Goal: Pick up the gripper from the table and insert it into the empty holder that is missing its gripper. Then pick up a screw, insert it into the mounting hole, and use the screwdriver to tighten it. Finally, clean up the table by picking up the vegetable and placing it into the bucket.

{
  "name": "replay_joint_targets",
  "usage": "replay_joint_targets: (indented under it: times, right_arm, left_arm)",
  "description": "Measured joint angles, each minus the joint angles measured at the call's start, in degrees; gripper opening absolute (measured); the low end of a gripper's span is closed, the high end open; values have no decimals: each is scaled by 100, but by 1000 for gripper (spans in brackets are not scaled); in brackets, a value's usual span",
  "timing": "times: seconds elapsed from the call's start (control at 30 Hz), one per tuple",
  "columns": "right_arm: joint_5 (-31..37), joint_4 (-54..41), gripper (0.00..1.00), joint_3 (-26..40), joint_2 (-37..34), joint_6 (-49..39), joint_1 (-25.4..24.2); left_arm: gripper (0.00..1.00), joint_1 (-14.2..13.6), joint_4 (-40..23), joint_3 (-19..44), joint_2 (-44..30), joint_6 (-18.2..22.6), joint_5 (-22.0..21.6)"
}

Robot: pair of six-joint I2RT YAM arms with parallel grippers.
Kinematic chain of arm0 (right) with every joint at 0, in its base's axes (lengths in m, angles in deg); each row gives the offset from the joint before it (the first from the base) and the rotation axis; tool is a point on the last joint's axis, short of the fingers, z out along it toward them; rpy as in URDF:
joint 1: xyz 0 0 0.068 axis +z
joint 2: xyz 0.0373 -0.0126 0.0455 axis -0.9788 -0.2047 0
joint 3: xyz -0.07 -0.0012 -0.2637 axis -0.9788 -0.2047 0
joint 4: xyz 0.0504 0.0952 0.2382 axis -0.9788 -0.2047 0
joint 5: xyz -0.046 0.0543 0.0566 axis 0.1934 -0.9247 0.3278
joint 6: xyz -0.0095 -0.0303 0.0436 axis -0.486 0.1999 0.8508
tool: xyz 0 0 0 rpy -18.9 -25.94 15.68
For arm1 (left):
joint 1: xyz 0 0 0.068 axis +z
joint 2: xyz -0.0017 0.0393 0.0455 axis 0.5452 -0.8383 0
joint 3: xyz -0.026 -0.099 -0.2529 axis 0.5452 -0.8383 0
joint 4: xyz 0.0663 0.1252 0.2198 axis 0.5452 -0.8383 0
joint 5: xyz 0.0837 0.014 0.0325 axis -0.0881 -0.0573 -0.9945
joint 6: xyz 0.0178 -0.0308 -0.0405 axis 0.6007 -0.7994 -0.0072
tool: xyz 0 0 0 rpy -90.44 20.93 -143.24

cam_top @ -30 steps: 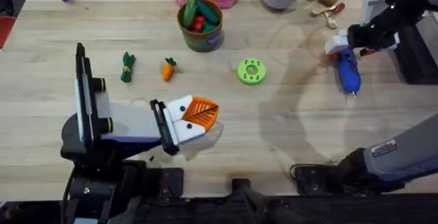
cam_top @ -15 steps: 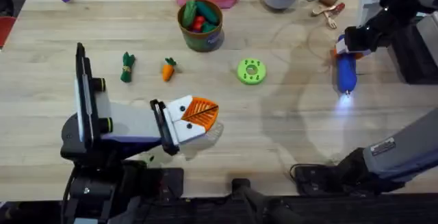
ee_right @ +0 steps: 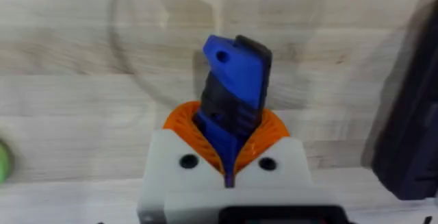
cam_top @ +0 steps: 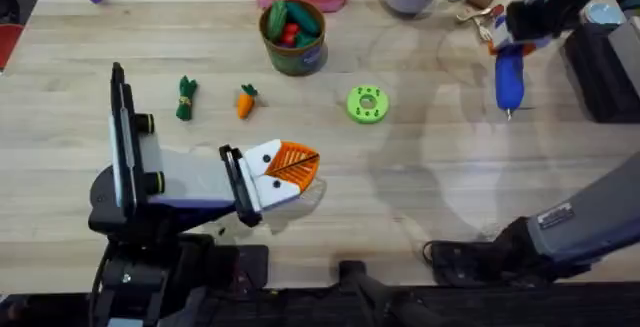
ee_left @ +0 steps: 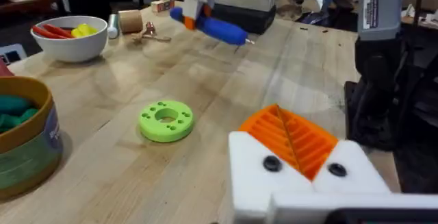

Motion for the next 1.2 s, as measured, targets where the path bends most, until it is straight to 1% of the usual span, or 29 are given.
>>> replay_joint_targets:
  times: [0.13, 0.27, 0.4, 0.53, 0.7, 0.77, 0.9, 1.2]
  right_arm:
    - [-6, -139, 25, 534, 459, 240, 288]
    - [-263, 18, 25, 909, 1178, 516, 683]
    - [-669, 392, 25, 975, 1933, 892, 1086]
    - [-948, 631, 25, 977, 2530, 1163, 1470]
    - [-1076, 699, 25, 980, 2985, 1388, 1982]
    - [-1086, 866, 25, 946, 3111, 1430, 2218]
    - [-1123, 1394, 25, 532, 3430, 1551, 2761]
    - [-1154, 3513, 25, -1243, 4051, 1999, 4015]
  left_arm:
    - [6, 0, 0, 0, 0, 0, 0]
    - [6, 0, 0, 0, 0, 0, -1]
    - [6, -1, 0, 0, -1, 0, 0]
    - [6, 0, 0, 0, 0, 0, 0]
    - [6, -1, 0, 0, -2, 0, 0]
    - [6, 0, 0, 0, 0, 0, 0]
    - [6, -1, 0, 0, -2, 0, -1]
    - [6, 0, 0, 0, 0, 0, -2]
